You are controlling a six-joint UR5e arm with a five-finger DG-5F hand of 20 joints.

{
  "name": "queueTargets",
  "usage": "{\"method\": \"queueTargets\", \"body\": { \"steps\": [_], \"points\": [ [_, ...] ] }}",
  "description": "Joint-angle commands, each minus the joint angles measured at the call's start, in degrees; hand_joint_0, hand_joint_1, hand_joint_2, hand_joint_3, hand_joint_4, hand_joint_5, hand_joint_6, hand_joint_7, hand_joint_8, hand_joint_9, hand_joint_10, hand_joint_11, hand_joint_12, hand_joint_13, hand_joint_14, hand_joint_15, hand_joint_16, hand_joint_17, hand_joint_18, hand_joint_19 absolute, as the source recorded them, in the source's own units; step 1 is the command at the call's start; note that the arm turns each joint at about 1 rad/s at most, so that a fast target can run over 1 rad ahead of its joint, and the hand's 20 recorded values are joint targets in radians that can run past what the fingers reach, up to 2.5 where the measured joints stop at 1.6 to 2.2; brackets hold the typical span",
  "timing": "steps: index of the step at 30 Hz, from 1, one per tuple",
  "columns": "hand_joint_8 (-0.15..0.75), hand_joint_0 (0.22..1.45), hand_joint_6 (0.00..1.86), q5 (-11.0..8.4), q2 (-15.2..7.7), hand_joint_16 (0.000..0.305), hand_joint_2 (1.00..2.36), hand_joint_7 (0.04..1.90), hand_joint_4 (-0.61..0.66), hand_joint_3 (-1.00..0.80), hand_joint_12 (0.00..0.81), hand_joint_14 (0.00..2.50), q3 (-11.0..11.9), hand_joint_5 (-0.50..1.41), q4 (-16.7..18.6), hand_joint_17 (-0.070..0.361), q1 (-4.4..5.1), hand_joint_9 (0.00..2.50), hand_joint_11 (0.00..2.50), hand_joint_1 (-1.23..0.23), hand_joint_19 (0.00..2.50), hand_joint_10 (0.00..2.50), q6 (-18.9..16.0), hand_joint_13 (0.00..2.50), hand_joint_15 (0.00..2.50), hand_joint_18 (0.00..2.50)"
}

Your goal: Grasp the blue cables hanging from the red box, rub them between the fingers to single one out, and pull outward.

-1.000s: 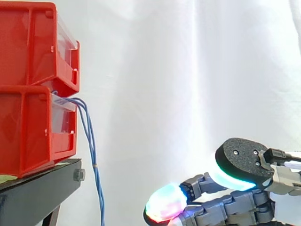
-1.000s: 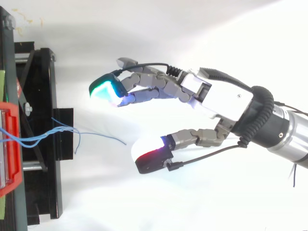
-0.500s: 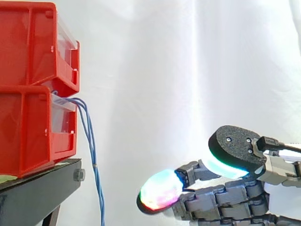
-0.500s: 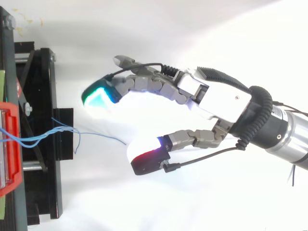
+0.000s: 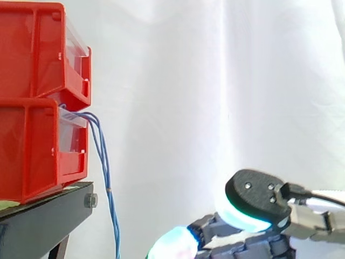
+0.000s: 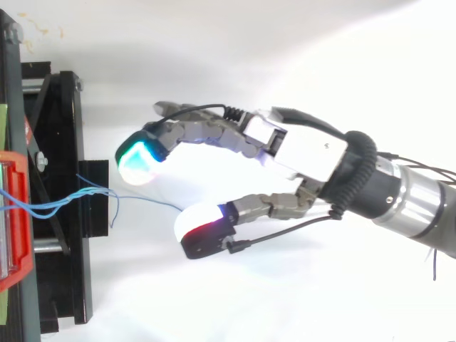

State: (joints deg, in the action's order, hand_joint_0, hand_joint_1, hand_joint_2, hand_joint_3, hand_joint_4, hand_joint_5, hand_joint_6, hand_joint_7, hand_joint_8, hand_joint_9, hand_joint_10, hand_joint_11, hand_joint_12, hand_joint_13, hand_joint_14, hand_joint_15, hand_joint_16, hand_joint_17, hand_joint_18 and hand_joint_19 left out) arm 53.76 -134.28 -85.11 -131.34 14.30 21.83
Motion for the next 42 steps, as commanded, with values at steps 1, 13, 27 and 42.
{"method": "queueTargets", "body": {
  "steps": [1,13,27,42],
  "points": [
    [0.368,0.38,0.50,1.79,-2.39,0.075,1.00,0.71,0.20,-0.50,0.413,0.00,3.63,-0.25,-1.64,0.168,-0.41,0.24,0.00,-0.57,0.04,0.00,-2.84,0.09,0.00,0.00],
    [0.316,0.40,0.50,3.20,-3.44,0.071,1.00,0.76,0.24,-0.50,0.394,0.00,10.22,-0.22,-6.12,0.159,-1.03,0.29,0.00,-0.58,0.09,0.00,-1.17,0.14,0.00,0.00],
    [0.304,0.43,0.50,5.48,-5.46,0.066,1.00,0.78,0.29,-0.50,0.381,0.00,10.84,-0.19,-3.75,0.148,-2.08,0.38,0.00,-0.59,0.11,0.00,-1.17,0.23,0.00,0.08],
    [0.296,0.47,0.50,8.47,-11.53,0.060,1.00,0.88,0.34,-0.50,0.365,0.00,17.08,-0.16,-4.80,0.134,-3.05,0.50,0.00,-0.60,0.18,0.00,-5.48,0.33,0.03,0.20]
  ]
}}
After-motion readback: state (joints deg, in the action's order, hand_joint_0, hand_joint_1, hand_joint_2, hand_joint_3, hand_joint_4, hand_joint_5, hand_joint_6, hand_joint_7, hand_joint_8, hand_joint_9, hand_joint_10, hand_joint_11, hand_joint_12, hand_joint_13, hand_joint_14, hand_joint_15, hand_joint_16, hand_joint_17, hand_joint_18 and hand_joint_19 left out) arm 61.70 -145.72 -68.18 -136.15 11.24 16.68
